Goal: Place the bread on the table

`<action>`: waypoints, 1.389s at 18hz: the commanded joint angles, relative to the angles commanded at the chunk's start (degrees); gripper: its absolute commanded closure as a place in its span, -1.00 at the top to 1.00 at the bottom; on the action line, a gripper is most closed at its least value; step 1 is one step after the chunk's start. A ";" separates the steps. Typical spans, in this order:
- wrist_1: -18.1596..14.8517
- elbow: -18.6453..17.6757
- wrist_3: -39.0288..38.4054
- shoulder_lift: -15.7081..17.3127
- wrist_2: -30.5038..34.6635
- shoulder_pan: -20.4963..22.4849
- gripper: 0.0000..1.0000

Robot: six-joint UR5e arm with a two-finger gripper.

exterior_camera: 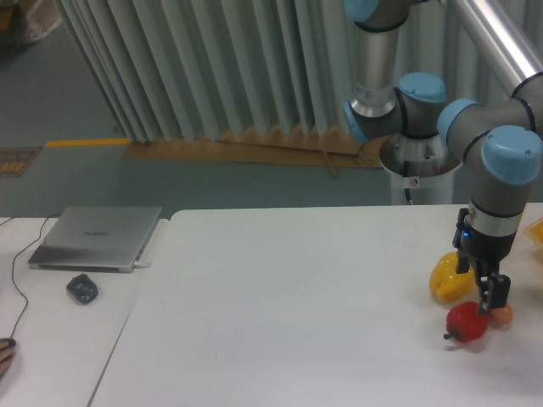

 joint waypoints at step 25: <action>0.09 0.61 6.34 0.70 -0.09 2.04 1.00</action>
